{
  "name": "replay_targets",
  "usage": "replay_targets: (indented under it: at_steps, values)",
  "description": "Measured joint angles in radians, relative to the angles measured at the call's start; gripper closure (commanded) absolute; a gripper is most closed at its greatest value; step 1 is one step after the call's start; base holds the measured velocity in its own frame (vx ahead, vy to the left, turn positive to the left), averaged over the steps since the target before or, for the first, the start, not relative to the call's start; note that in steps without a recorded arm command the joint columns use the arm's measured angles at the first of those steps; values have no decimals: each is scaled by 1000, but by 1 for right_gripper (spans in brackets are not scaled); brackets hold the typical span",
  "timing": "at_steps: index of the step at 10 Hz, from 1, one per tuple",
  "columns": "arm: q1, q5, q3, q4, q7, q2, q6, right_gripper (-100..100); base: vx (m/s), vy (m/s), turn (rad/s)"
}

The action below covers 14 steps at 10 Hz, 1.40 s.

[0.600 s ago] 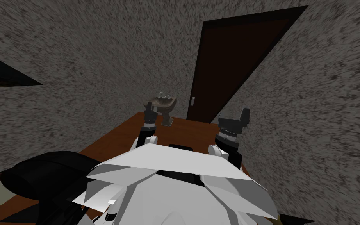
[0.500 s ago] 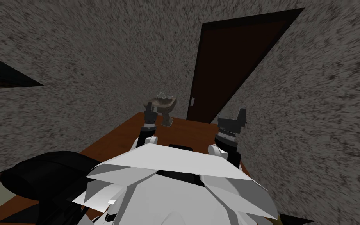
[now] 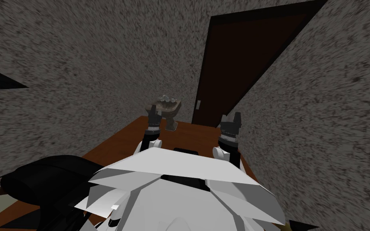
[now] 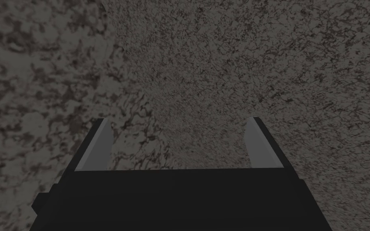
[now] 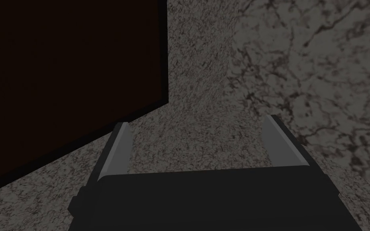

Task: Pull the door open

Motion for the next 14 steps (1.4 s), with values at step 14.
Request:
replay_targets:
  at_steps: [14]
  values:
    - [-152,116,-57,297,157,-81,-13,-100,88,34,-20]
